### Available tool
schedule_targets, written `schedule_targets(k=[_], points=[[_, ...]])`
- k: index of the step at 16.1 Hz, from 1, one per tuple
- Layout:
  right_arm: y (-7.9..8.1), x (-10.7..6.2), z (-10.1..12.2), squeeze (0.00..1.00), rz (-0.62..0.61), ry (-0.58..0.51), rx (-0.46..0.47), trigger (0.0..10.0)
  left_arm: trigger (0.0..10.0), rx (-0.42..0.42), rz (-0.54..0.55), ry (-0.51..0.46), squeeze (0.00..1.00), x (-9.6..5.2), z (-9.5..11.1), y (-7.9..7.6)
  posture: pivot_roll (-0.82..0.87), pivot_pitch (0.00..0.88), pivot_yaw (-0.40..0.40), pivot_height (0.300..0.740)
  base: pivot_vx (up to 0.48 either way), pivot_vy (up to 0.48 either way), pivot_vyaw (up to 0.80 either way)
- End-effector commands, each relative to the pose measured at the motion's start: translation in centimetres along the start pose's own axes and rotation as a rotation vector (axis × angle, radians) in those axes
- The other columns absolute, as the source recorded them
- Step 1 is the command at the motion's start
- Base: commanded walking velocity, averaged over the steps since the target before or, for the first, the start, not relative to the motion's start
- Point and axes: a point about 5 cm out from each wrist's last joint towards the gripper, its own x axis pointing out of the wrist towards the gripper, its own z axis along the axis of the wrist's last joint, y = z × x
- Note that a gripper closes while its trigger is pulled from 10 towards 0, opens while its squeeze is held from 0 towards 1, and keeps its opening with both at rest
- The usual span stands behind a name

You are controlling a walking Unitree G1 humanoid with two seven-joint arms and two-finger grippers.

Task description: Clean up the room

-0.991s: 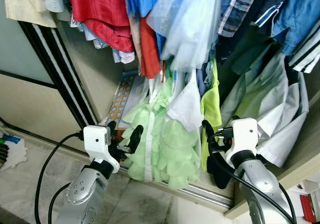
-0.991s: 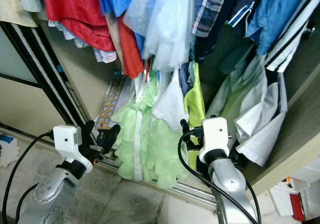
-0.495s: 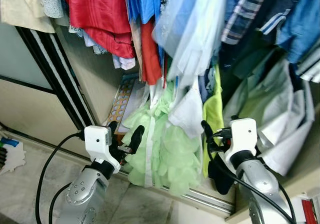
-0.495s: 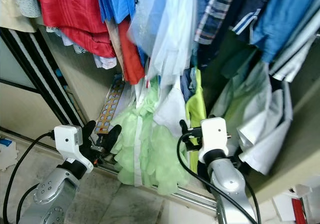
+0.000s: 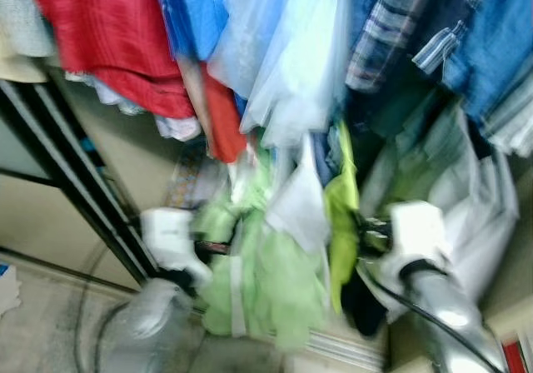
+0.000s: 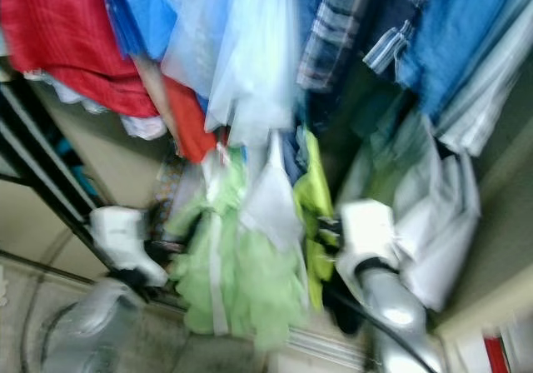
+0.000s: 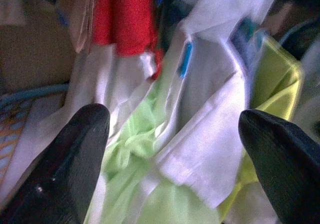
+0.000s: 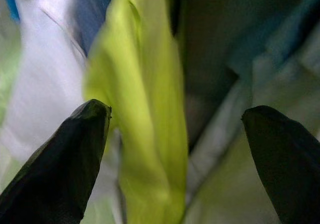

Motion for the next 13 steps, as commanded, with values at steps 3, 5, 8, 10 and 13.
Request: schedule_targets(k=[3, 5, 8, 10, 13], points=[[1.52, 0.3, 0.99, 0.0, 0.06, -0.042, 0.011, 10.0, 10.0, 0.008, 0.059, 0.012, 0.0, -0.92, -0.04, 1.42, -0.09, 0.051, 0.017, 0.74, 0.0, 0.0, 0.0], [1.51, 0.28, 0.98, 0.0, 0.064, -0.042, 0.008, 10.0, 10.0, -0.006, 0.072, 0.01, 0.0, -0.94, -0.04, 1.5, -0.09, 0.055, 0.015, 0.74, 0.0, 0.0, 0.0], [1.61, 0.16, 0.92, 0.0, 0.068, -0.04, 0.006, 10.0, 10.0, -0.017, 0.078, 0.017, 0.0, -1.07, -0.15, 1.57, -0.09, 0.055, 0.012, 0.74, 0.0, 0.0, 0.0], [1.62, 0.18, 0.99, 0.0, 0.068, -0.045, 0.017, 10.0, 10.0, -0.019, 0.084, 0.025, 0.0, -1.16, -0.35, 1.56, -0.09, 0.049, 0.012, 0.74, 0.0, 0.0, 0.0], [1.73, 0.51, 1.2, 0.0, 0.074, -0.055, -0.014, 10.0, 10.0, -0.023, 0.095, 0.037, 0.0, -1.12, -0.63, 1.62, -0.08, 0.037, 0.014, 0.74, 0.0, 0.0, 0.0]])
